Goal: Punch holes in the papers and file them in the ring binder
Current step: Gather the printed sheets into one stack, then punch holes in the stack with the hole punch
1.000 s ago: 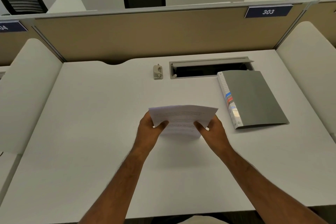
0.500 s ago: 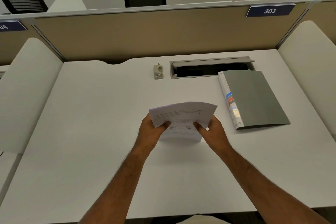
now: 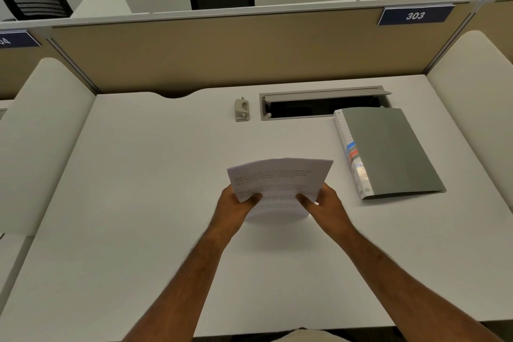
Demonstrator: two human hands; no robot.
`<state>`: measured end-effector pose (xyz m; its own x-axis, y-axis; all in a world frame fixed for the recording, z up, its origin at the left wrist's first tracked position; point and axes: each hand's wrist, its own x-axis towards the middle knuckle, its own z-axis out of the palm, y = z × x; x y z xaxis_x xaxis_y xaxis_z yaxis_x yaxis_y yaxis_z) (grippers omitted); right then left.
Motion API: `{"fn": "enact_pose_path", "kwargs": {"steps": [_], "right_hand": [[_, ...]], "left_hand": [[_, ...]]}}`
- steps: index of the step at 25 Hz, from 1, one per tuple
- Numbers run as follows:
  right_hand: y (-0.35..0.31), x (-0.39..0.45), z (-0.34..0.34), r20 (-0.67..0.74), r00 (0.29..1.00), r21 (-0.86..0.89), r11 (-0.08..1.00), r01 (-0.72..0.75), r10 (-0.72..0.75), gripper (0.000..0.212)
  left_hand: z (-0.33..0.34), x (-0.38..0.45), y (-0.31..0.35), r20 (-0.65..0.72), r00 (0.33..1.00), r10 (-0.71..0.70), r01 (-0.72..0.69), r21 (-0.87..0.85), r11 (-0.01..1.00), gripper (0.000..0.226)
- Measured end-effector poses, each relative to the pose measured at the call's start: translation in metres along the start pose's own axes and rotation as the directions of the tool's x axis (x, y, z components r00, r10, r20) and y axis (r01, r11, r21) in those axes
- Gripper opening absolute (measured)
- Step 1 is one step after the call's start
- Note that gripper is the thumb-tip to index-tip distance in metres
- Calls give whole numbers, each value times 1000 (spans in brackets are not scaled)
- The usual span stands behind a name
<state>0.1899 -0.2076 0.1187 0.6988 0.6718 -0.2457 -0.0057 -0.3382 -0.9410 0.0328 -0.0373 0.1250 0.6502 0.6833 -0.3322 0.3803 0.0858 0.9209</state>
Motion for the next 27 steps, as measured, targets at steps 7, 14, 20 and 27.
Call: {"fn": "enact_pose_path", "kwargs": {"steps": [7, 14, 20, 27], "right_hand": [[1, 16, -3, 14, 1000, -14, 1000, -6, 6, 33], [9, 44, -9, 7, 998, -2, 998, -64, 64, 35], [24, 75, -14, -11, 993, -4, 993, -117, 117, 35], [40, 116, -15, -25, 986, 12, 986, -167, 168, 38]], "left_hand": [[1, 17, -1, -10, 999, -48, 47, -70, 996, 38], [7, 51, -4, 4, 996, -89, 89, -36, 995, 46], [12, 87, -12, 2, 989, -147, 147, -22, 989, 50], [5, 145, -18, 21, 976, -216, 215, 29, 976, 47]]}}
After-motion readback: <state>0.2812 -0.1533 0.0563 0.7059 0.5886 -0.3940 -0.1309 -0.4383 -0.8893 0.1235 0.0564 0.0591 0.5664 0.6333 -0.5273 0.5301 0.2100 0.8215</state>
